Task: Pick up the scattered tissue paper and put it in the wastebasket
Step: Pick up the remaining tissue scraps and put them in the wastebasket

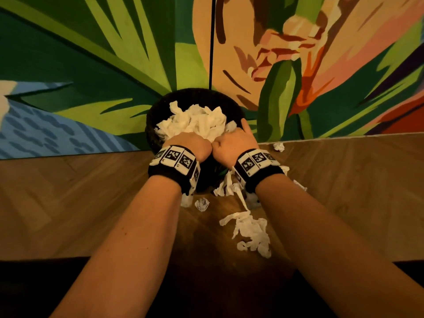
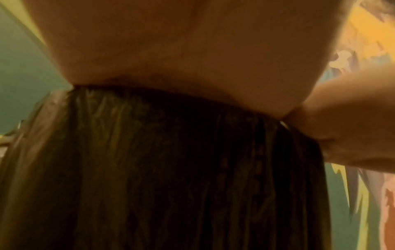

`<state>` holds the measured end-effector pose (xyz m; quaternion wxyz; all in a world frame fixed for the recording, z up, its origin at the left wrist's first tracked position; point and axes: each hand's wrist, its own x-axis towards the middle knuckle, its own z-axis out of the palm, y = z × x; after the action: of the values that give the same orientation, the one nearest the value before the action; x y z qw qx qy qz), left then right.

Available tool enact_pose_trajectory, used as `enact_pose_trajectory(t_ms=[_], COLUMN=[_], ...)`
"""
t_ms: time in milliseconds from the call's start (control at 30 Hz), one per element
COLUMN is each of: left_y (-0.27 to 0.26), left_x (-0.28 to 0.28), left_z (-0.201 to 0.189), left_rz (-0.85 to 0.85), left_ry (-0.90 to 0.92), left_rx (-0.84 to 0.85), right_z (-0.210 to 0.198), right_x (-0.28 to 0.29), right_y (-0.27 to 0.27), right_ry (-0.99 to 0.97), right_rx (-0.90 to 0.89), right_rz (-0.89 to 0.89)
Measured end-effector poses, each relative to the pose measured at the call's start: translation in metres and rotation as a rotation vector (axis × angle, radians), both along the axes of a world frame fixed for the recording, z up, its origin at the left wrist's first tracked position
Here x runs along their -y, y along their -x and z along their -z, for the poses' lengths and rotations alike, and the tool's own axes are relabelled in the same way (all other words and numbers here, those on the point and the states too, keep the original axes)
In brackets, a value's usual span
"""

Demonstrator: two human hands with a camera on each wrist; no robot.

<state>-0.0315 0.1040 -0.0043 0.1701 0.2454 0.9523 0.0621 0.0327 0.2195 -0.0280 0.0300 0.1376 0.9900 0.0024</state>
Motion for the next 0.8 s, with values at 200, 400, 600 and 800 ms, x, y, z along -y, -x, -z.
enact_pose_trajectory(t_ms=[200,400,600,800], left_y=[-0.006,-0.003,-0.004,-0.004], left_x=[-0.002,0.003,0.006,0.008], left_z=[-0.001,0.005,-0.009,-0.031], left_rz=[0.005,0.002,-0.254,-0.309], left_ry=[0.06,-0.011,-0.363,-0.706], left_rx=[-0.038,-0.089,-0.037,-0.133], right_z=[-0.014,-0.007,-0.014,-0.027], right_x=[-0.018,-0.017,-0.025,-0.056], right_y=[0.016,0.011,-0.013,-0.034], right_ry=[0.262,0.528,0.677,0.798], right_rx=[0.1,-0.323,-0.712,-0.953], right_rz=[-0.002,0.172,0.229,0.411])
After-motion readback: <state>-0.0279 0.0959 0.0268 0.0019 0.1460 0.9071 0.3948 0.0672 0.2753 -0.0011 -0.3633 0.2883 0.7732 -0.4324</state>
